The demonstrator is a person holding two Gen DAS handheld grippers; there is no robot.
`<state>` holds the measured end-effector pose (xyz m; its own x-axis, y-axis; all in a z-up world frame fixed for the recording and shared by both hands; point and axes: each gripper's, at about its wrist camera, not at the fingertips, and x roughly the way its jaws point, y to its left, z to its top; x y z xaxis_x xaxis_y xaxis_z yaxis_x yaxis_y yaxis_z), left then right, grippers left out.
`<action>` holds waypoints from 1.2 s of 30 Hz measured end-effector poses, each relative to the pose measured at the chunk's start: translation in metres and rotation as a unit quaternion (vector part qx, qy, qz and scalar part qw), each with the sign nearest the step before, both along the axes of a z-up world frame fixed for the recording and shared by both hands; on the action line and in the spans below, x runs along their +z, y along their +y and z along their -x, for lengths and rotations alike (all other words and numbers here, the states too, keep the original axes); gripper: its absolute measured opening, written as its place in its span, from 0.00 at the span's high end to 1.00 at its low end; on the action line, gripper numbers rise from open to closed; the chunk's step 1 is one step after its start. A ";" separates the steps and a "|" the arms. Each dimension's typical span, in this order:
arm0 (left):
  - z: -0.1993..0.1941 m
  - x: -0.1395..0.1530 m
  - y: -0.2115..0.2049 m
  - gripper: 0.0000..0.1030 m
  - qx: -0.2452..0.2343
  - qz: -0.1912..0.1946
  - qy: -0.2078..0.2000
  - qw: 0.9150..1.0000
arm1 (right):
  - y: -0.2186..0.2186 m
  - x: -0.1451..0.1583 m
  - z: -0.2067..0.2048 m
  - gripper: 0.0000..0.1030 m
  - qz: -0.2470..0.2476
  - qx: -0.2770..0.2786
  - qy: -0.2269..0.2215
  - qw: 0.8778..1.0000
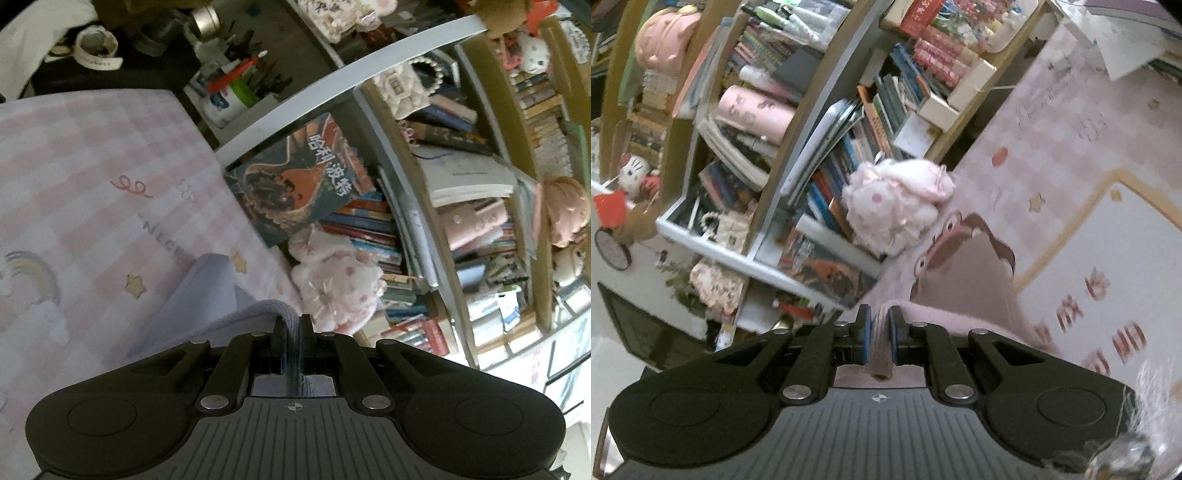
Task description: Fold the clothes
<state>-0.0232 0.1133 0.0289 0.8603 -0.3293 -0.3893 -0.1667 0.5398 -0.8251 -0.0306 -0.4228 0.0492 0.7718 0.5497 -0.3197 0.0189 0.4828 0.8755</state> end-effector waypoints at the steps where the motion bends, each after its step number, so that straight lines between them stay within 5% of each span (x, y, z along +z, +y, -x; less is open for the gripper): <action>1: -0.005 -0.003 0.001 0.96 -0.003 -0.002 0.001 1.000 | 0.001 -0.001 -0.008 0.91 0.002 -0.005 0.002 1.000; 8: -0.047 -0.022 0.001 0.94 -0.020 -0.035 0.048 0.998 | -0.003 -0.021 -0.049 0.96 0.020 -0.047 0.028 0.998; 10: -0.057 -0.026 0.001 0.87 -0.023 -0.057 0.067 0.996 | -0.003 -0.025 -0.057 0.96 0.033 -0.052 0.040 0.997; 14: -0.073 -0.033 0.004 0.51 -0.018 -0.103 0.094 0.990 | 0.006 -0.031 -0.066 0.93 0.089 -0.042 0.057 0.993; 16: -0.071 -0.032 0.009 0.47 0.003 -0.131 0.087 0.988 | 0.015 -0.032 -0.071 0.93 0.131 -0.032 0.062 0.989; 20: -0.074 -0.029 0.003 0.47 -0.047 -0.208 0.069 0.975 | 0.033 -0.034 -0.081 0.60 0.222 -0.009 0.068 0.973; 25: -0.082 -0.024 -0.026 0.47 -0.120 -0.335 0.035 0.934 | 0.072 -0.039 -0.102 0.60 0.367 0.054 0.035 0.928; 31: -0.111 -0.034 -0.060 0.49 -0.175 -0.415 0.044 0.892 | 0.107 -0.062 -0.135 0.61 0.461 0.101 0.025 0.881; 33: -0.120 -0.040 -0.067 0.89 -0.191 -0.435 0.053 0.878 | 0.110 -0.072 -0.145 0.84 0.463 0.116 0.039 0.878; 34: -0.121 -0.040 -0.066 0.89 -0.195 -0.436 0.057 0.877 | 0.110 -0.072 -0.147 0.94 0.458 0.124 0.044 0.879; 36: -0.113 -0.029 -0.054 0.90 -0.173 -0.391 0.039 0.903 | 0.100 -0.058 -0.140 0.94 0.430 0.101 0.030 0.897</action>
